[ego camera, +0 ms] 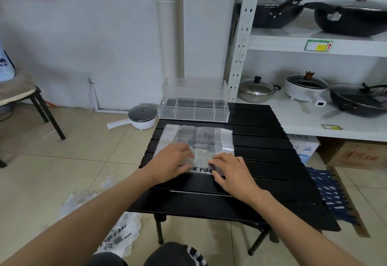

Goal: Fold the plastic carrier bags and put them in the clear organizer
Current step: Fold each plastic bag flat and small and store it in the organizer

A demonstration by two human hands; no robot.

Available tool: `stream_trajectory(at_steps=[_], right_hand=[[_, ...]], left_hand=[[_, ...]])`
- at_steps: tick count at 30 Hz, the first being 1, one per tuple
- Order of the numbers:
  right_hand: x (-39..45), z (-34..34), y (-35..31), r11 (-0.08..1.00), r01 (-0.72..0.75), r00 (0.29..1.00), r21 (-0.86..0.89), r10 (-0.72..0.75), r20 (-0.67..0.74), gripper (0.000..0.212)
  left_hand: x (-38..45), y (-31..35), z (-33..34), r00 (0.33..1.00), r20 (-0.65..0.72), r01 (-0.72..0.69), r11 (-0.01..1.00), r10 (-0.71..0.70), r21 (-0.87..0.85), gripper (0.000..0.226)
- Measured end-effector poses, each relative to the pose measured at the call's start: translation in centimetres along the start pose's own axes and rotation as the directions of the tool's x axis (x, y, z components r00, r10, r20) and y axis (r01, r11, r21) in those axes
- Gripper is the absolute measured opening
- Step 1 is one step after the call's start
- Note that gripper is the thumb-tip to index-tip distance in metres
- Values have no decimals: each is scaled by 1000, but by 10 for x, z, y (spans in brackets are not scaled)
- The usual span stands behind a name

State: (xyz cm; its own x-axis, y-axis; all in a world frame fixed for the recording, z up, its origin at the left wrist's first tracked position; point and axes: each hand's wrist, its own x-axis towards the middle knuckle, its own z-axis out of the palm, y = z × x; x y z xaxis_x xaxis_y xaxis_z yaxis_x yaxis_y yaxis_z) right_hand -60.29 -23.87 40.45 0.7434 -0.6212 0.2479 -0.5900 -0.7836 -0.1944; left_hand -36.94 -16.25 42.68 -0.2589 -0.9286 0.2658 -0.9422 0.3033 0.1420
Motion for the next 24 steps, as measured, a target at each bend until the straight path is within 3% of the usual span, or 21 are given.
stream_trajectory(at_steps=[3,7,12,17,22,24], right_hand=[[0,0,2,1000,12,1000,-9,-11,13,33],[1,-3,5,1000,24,999,-7,-24,45,36],[5,-5,4,997,63,996,-50,-60,58,42],[4,-5,5,988,83,996,-131,-86,-17,40],[-5,-4,8,984,-35,972,-173,-6,-234,2],[-9,-3,4,979,-29,963,-201,-26,-267,9]], left_hand=[[3,11,2,965,165,-228,965,205,132,21],[8,19,3,954,254,-225,938,157,264,19],[16,30,-1,948,294,-201,941,118,273,23],[16,28,5,969,236,-135,954,71,266,23],[4,20,7,994,113,-43,959,11,281,20],[-1,26,6,996,89,-50,940,21,337,8]])
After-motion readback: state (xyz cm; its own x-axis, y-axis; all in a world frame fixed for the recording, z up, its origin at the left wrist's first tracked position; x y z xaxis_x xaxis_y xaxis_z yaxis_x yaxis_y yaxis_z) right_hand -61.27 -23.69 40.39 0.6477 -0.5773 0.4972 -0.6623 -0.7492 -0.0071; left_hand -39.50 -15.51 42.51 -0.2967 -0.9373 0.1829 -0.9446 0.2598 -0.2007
